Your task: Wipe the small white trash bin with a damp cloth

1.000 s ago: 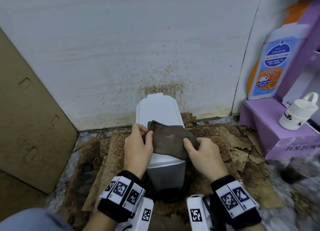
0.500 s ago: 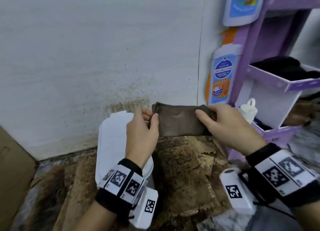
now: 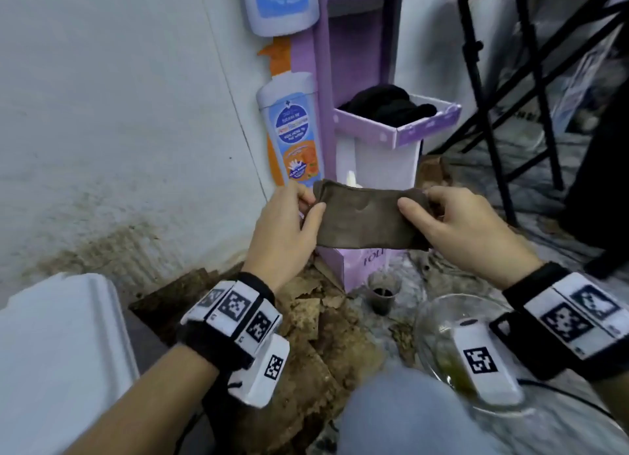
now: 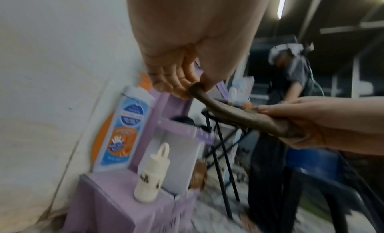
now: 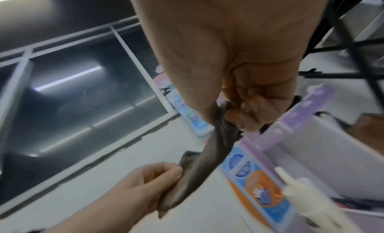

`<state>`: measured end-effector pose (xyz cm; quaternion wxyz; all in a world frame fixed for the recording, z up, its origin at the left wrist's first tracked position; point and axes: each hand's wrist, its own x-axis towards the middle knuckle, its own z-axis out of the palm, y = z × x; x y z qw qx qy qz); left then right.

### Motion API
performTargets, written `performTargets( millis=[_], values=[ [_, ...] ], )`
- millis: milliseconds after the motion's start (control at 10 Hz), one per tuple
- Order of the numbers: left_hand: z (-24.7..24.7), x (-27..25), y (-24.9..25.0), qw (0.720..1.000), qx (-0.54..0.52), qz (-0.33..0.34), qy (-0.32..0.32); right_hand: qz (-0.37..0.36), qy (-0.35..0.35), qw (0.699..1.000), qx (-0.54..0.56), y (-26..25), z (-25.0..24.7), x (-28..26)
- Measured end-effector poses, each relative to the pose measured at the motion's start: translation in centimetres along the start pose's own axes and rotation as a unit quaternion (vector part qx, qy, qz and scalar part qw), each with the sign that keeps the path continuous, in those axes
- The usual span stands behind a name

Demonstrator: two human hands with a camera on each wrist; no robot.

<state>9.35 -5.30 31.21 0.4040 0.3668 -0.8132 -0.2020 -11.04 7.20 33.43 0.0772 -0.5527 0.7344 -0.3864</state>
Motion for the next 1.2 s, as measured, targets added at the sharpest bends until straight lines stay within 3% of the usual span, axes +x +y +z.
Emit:
performTargets(
  millis=[200, 300, 400, 500, 700, 1100, 1200],
  values=[
    [11.6, -1.5, -1.9, 0.985, -0.009, 0.014, -0.174, 0.130, 0.042, 0.991, 0.007, 12.2, 3.9, -6.3],
    [18.2, -4.7, -3.5, 0.967, -0.005, 0.016, -0.253, 0.207, 0.048, 0.977, 0.018, 17.7, 7.1, -11.2],
    [24.0, -8.7, -4.7, 0.951, -0.023, -0.004, -0.307, 0.293, 0.038, 0.955, 0.020, 22.4, 9.7, -16.1],
    [28.2, -12.3, -5.9, 0.938, -0.031, -0.047, -0.341, 0.334, 0.044, 0.941, 0.021, 25.5, 11.3, -19.7],
    [31.9, -15.8, -8.9, 0.913, -0.030, -0.057, -0.404, 0.378, 0.026, 0.926, -0.006, 27.9, 14.0, -22.9],
    [32.0, -16.4, -9.5, 0.916, -0.084, -0.102, -0.378, 0.452, 0.065, 0.886, -0.081, 27.0, 15.3, -23.9],
    [31.8, -16.2, -9.9, 0.915, -0.084, -0.118, -0.375, 0.449, 0.106, 0.882, -0.094, 26.5, 14.9, -23.7]
  ],
)
